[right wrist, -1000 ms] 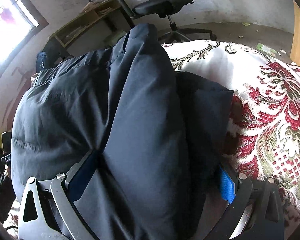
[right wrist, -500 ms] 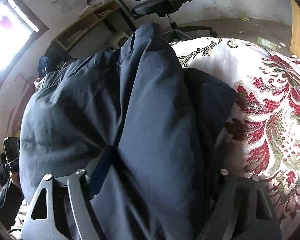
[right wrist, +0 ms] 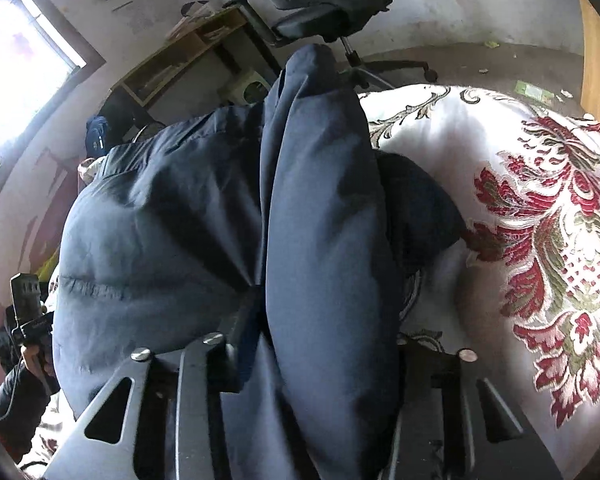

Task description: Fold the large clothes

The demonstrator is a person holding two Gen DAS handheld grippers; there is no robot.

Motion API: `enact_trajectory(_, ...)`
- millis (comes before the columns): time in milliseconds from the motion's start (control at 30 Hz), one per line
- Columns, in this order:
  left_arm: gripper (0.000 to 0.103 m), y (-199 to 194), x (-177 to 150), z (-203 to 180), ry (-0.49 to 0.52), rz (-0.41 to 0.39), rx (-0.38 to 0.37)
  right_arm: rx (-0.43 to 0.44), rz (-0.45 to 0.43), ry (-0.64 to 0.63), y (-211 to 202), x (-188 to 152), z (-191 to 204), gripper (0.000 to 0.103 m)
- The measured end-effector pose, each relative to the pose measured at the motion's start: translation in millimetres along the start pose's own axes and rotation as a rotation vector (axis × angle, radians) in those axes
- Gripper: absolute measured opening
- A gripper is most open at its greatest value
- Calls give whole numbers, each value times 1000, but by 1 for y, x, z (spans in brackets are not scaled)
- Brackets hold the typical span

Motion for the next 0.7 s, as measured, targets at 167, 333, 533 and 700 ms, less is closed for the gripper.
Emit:
enact_trajectory(167,22,-6,-2,-5,-1,-13,30,-7,-20,-7,-11,2,4,25)
enact_trajectory(333,18,-18,-4,-12,8,-42,53,2,-45,-5,-24,3,7,20)
enact_trajectory(533,14,-38,-8,-26,30,-81,82,31,-78,-20,-46,0,16,18)
enact_trajectory(700,13,-59,-10,-45,56,-113,88,55,-123,-60,-77,-1,32,16)
Point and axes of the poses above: each gripper's, at about its wrist camera, not at the fingertips, and y roughly the way its jaws point, z to its left, x to its top, the point moved 1 cm from there along y, roughly the way its jaws point, and after that the axes turned 1 degree about y, right-handed, at the moved point
